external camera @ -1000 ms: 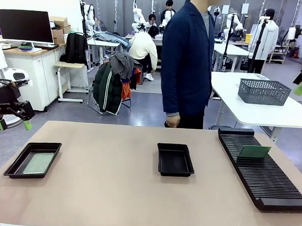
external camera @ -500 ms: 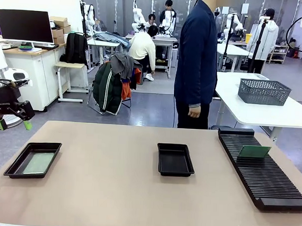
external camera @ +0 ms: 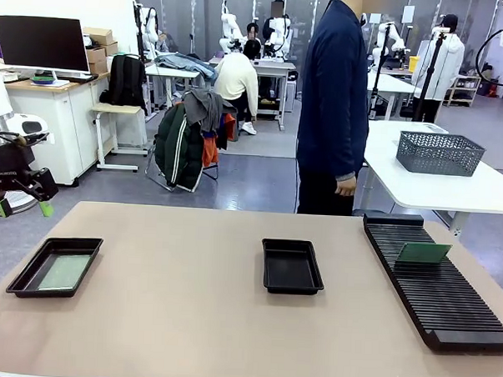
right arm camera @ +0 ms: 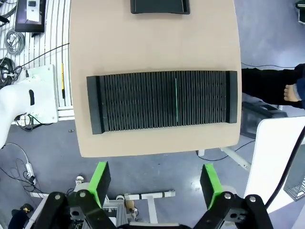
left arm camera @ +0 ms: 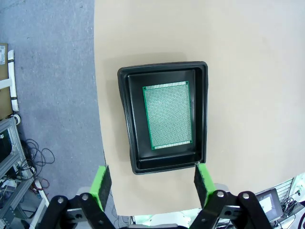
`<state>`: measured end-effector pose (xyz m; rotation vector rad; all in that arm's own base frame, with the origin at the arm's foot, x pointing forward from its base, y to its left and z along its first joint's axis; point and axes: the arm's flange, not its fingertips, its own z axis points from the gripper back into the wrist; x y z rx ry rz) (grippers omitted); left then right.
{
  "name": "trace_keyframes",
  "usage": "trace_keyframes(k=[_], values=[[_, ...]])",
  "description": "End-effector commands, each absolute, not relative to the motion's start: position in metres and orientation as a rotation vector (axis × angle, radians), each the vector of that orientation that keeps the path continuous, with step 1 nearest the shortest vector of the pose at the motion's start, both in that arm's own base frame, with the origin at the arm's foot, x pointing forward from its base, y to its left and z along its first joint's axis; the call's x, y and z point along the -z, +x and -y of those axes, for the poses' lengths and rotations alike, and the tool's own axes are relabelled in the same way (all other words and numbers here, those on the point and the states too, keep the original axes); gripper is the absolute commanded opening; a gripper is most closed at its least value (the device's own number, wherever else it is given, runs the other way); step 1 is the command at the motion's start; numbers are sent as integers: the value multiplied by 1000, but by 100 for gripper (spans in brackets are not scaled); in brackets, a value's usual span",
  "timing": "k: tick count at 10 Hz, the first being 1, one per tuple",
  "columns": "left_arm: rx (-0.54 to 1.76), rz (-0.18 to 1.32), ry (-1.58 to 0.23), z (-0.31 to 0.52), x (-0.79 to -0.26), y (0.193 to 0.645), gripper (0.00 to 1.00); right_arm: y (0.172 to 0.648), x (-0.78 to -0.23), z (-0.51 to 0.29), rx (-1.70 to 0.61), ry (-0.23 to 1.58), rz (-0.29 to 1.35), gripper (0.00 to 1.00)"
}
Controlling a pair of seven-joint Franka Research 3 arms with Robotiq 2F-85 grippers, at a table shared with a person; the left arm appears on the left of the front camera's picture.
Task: Inspect and transfer BCBs to ESD trays.
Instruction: Pick up the Blank PCB from the PCB Rack and place it in the right ESD tray.
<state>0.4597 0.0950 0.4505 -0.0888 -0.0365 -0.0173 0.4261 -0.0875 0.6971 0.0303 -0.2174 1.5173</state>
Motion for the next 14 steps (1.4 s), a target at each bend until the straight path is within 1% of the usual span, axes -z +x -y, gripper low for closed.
trace_keyframes(k=[1, 3, 6, 9, 11, 13, 14], values=[[15, 44, -89, -95, -450, 459, 93, 423, -695, 86, -1504, 42, 232, 100], [15, 44, -89, -95, -450, 459, 93, 426, -697, 88, -1516, 30, 217, 100], [15, 44, -89, -95, -450, 459, 93, 449, -646, 72, -1567, -25, 191, 100], [15, 44, -89, -95, -450, 459, 93, 455, -592, 54, -1605, -41, 181, 100], [15, 44, -89, -95, -450, 459, 93, 460, -557, 47, -1634, -63, 142, 100], [15, 44, -89, -95, -450, 459, 93, 469, -524, 42, -1650, -56, 167, 100], [15, 44, -89, -95, -450, 459, 93, 475, -507, 40, -1638, -54, 155, 100]])
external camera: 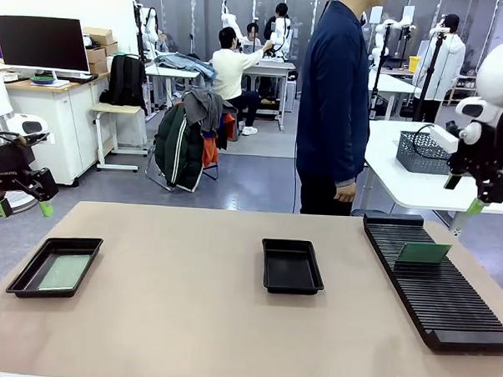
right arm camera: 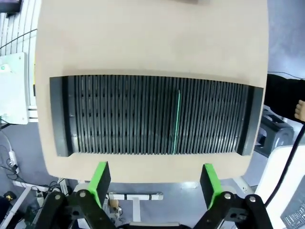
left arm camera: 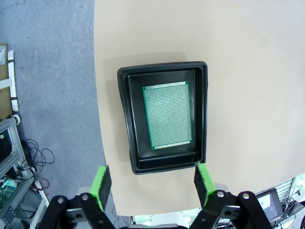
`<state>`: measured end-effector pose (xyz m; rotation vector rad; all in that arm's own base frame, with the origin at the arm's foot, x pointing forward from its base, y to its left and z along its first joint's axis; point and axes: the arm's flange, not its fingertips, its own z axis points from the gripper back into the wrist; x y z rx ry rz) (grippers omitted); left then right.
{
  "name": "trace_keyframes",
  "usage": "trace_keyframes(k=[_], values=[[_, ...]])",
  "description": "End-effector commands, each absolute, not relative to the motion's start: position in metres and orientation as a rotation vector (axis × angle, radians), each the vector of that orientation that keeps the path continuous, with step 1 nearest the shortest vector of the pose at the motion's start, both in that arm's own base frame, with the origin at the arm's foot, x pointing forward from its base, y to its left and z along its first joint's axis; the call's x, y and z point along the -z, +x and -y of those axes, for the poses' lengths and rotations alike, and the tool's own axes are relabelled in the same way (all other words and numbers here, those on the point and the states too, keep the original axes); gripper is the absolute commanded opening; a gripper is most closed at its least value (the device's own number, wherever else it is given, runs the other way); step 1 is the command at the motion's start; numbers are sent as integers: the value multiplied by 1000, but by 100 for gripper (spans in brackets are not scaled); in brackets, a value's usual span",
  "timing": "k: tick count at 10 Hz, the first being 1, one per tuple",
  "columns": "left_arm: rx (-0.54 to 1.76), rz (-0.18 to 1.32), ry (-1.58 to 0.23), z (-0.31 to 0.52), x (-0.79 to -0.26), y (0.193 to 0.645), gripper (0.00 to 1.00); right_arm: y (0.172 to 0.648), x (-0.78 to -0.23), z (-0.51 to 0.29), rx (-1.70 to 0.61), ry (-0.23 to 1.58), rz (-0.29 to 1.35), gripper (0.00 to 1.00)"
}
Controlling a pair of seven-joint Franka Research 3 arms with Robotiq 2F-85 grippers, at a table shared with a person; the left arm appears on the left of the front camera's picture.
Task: Inspect and transfer BCBs to ESD trays.
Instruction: Pick up the Blank PCB from the PCB Rack and place it in the right ESD tray.
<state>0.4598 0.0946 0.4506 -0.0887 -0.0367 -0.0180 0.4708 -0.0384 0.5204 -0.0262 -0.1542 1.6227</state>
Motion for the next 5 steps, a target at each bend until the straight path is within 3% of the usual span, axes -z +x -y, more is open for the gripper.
trace_keyframes(k=[1, 5], values=[[15, 44, -89, -95, -450, 459, 93, 480, -490, 37, -1634, -56, 145, 100], [15, 44, -89, -95, -450, 459, 93, 493, -441, 29, -1642, -104, 130, 100]])
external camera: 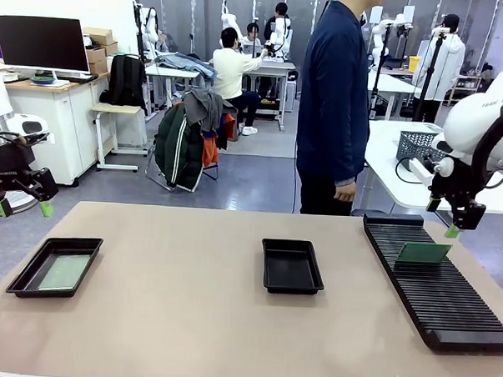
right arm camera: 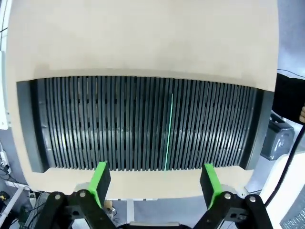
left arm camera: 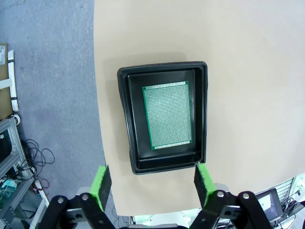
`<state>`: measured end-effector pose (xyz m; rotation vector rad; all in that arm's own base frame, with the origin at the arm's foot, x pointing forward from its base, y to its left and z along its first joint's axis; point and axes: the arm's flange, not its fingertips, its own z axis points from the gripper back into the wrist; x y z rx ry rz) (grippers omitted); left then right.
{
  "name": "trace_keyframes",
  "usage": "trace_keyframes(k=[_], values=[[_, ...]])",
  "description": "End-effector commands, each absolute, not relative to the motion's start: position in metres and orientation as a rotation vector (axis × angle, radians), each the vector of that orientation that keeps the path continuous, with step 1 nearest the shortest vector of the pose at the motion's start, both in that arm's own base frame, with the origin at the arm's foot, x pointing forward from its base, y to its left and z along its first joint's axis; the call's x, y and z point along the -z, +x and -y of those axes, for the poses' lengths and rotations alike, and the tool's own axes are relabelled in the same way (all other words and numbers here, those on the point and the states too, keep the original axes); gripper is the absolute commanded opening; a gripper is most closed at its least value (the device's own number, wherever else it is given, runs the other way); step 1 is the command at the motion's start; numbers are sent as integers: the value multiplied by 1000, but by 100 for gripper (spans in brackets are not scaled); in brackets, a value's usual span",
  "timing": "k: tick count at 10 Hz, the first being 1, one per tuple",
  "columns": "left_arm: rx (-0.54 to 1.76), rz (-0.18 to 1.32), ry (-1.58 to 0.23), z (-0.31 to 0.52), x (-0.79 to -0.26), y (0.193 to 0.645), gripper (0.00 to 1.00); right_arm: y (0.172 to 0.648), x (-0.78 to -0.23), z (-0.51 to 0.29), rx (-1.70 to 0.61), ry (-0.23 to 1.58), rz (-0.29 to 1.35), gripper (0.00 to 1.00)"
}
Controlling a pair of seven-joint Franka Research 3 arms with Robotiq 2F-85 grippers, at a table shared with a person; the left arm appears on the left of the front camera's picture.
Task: Inspect and transfer BCBs to ESD trays.
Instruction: Pick up the Blank PCB from the PCB Rack and place it in the right ESD tray.
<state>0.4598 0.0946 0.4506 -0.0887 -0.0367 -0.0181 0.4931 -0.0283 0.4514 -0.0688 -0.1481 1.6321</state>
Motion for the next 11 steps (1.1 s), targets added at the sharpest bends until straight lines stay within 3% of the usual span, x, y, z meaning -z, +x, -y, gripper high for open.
trace_keyframes(k=[1, 11], values=[[15, 44, -89, -95, -450, 459, 93, 497, -430, 29, -1625, -109, 138, 100], [15, 44, -89, -95, -450, 459, 93, 524, -350, 42, -1543, -108, 171, 100]])
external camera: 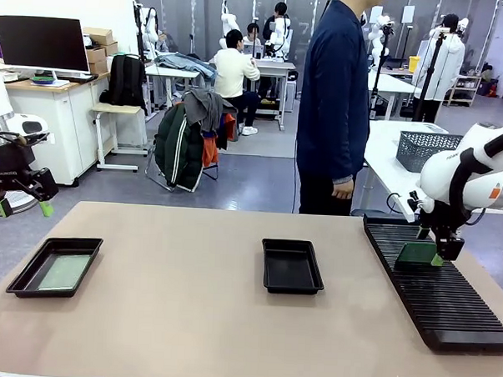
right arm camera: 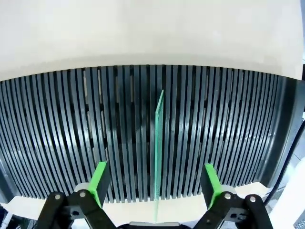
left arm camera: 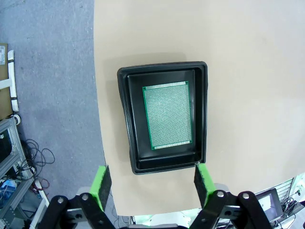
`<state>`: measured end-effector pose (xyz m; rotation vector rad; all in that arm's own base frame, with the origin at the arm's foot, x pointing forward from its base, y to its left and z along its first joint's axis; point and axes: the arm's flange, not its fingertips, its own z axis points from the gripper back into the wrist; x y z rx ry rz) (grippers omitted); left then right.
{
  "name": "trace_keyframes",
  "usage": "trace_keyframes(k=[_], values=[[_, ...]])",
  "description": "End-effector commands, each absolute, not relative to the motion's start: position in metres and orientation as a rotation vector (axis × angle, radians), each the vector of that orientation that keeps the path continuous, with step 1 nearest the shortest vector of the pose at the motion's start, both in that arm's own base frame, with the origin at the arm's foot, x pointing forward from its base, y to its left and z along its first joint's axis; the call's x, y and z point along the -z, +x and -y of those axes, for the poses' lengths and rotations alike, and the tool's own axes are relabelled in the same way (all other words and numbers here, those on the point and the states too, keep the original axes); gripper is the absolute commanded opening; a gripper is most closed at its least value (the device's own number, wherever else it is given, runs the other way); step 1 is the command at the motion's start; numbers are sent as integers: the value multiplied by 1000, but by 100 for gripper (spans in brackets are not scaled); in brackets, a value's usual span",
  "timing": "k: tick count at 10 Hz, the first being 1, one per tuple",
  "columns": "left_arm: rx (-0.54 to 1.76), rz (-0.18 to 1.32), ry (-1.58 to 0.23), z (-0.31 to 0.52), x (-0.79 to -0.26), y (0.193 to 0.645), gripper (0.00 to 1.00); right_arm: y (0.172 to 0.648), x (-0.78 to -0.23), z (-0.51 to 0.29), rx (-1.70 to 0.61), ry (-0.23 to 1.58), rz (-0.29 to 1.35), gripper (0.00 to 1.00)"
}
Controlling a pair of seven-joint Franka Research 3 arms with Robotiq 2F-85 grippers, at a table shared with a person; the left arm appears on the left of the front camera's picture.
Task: Inspect and transfer BCBs to ESD trays.
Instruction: Pick up the Blank PCB from the PCB Rack and place it in the right ESD tray.
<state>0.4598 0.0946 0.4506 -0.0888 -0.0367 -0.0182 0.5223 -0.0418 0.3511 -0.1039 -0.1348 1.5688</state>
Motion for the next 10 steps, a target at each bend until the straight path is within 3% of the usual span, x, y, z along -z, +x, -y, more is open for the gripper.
trace_keyframes(k=[1, 7, 10], values=[[15, 44, -89, -95, -450, 459, 93, 525, -350, 43, -1544, -88, 179, 100], [15, 44, -89, -95, -450, 459, 93, 522, -353, 41, -1576, -101, 159, 100], [15, 44, -89, -95, -450, 459, 93, 522, -354, 46, -1558, -99, 165, 89]])
